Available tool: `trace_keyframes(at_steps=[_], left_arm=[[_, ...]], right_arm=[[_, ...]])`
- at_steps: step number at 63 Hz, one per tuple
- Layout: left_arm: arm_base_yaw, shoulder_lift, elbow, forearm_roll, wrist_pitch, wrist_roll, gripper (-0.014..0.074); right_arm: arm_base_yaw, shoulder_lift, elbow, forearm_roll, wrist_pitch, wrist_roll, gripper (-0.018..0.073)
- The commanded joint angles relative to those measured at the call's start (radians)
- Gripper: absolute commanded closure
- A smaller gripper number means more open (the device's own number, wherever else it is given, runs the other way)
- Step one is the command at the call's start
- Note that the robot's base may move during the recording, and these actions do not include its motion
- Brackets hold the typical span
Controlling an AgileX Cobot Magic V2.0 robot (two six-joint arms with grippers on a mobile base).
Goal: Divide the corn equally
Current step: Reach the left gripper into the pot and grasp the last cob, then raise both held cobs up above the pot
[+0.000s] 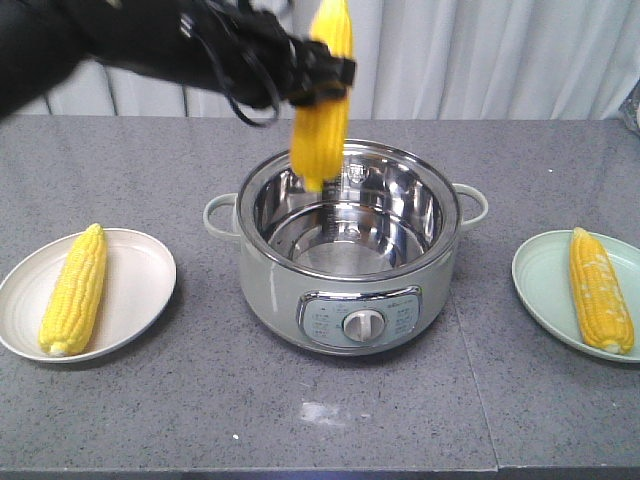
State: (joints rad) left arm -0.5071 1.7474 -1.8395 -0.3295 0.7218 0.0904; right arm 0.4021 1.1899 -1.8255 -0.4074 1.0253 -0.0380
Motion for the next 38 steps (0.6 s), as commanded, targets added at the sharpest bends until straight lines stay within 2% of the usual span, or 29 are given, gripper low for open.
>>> trace_keyframes(at_steps=[1, 17, 31, 38], left_arm=[[-0.004, -0.151, -0.031, 0.053, -0.018, -0.009, 0.0604], [-0.003, -0.377, -0.030, 0.225, 0.191, -0.014, 0.0604], [-0.003, -0.487, -0.030, 0.307, 0.324, -0.064, 0.0604], [-0.003, -0.499, -0.030, 0.342, 0.350, -0.063, 0.0603]], right_arm=[[-0.004, -0.014, -0.026, 0.017, -0.089, -0.001, 0.0568], [-0.004, -0.014, -0.026, 0.150, -0.063, -0.017, 0.0568], [-0.004, -0.018, 0.007, 0.289, -0.030, -0.040, 0.0568], [-0.004, -0.033, 0.096, 0.282, -0.028, -0.068, 0.0568]])
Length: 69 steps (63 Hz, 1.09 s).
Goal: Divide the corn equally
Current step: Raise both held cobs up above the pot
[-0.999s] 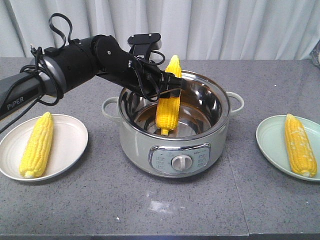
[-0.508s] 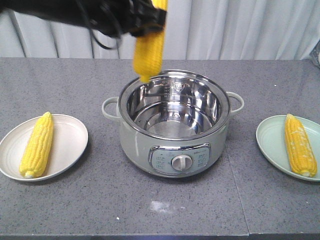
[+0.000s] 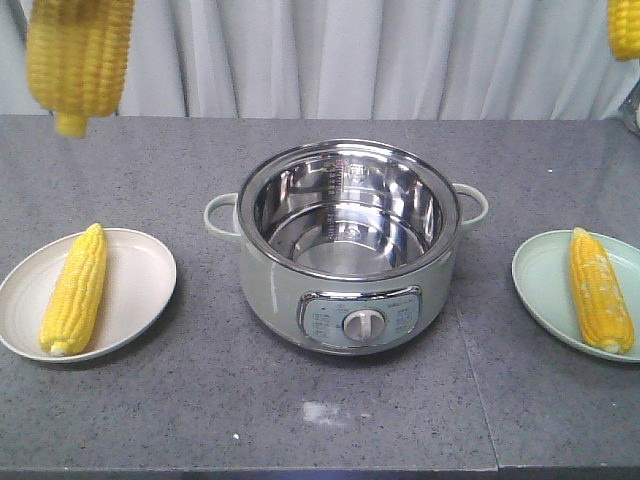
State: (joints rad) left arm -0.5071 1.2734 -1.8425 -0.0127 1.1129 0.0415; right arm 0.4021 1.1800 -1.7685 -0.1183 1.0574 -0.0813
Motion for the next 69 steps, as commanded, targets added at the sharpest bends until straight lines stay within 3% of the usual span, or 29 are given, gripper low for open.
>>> trace_keyframes(at_steps=[1, 19, 42, 69], left_arm=[[-0.003, -0.025, -0.027, 0.031, -0.037, -0.014, 0.0603], [-0.003, -0.022, -0.021, 0.043, -0.013, -0.015, 0.0603], [-0.003, -0.022, -0.021, 0.039, 0.054, -0.015, 0.0603], [-0.003, -0.022, -0.021, 0.039, 0.056, -0.015, 0.0603]], right_arm=[[-0.004, -0.026, 0.053, -0.014, -0.064, -0.025, 0.0568], [-0.004, -0.049, 0.222, -0.045, -0.117, -0.045, 0.0568], [-0.004, -0.045, 0.223, -0.044, -0.133, -0.043, 0.0568], [-0.004, -0.045, 0.223, -0.043, -0.131, -0.043, 0.0568]])
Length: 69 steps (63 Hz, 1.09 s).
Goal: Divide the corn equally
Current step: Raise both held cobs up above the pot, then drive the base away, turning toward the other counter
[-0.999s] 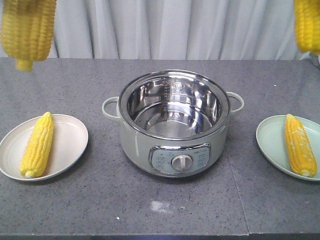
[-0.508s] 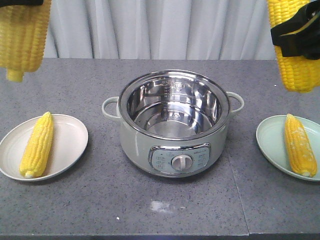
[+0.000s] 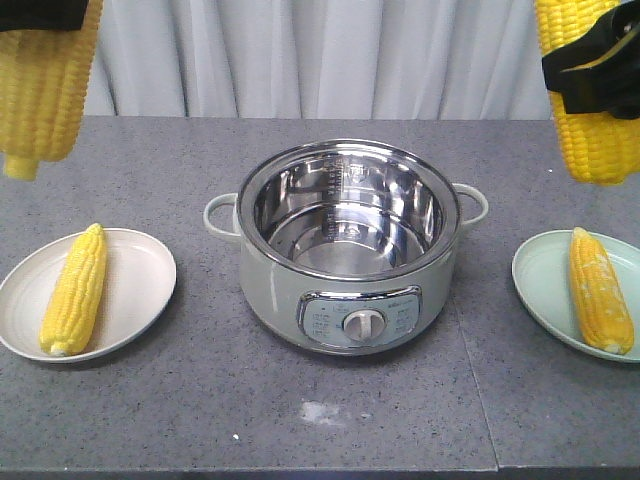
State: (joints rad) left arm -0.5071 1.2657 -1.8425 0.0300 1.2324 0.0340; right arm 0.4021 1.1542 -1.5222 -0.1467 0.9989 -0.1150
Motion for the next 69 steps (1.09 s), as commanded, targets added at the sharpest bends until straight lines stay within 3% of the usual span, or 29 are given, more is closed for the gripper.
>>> trace_keyframes(at_steps=[1, 69], left_arm=[[-0.003, -0.014, -0.021, -0.003, -0.064, -0.008, 0.0603], [-0.003, -0.014, -0.021, -0.003, -0.064, -0.008, 0.0603]], right_arm=[[-0.004, -0.019, -0.023, -0.014, -0.073, -0.010, 0.0568], [-0.004, -0.019, -0.023, -0.013, -0.074, -0.010, 0.0568]])
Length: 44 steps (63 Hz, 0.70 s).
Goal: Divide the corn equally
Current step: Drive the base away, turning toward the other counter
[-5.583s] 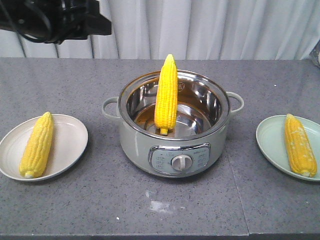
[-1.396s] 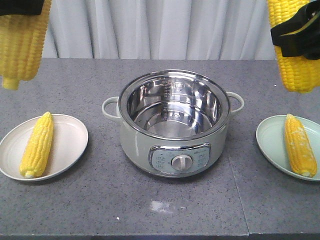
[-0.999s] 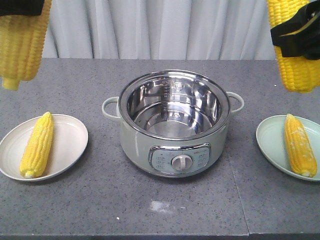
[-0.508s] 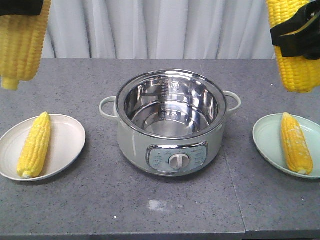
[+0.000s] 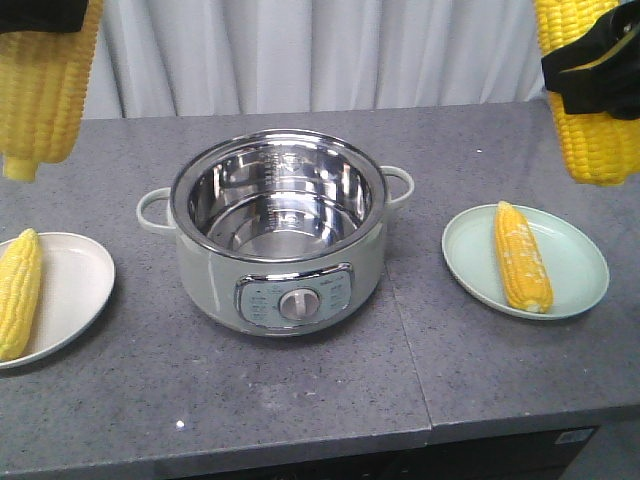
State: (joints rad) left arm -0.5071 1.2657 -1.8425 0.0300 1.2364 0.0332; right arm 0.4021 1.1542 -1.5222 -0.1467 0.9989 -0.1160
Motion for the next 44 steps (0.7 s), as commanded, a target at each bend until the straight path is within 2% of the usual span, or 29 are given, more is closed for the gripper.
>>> trace_keyframes(at_steps=[1, 44], left_arm=[[-0.003, -0.014, -0.021, -0.003, -0.068, -0.007, 0.0603], [-0.003, -0.014, -0.021, -0.004, -0.068, -0.007, 0.0603]], right_arm=[[-0.004, -0.019, -0.023, -0.013, -0.074, -0.009, 0.0568], [-0.004, -0.019, -0.023, -0.013, -0.074, -0.009, 0.0568]])
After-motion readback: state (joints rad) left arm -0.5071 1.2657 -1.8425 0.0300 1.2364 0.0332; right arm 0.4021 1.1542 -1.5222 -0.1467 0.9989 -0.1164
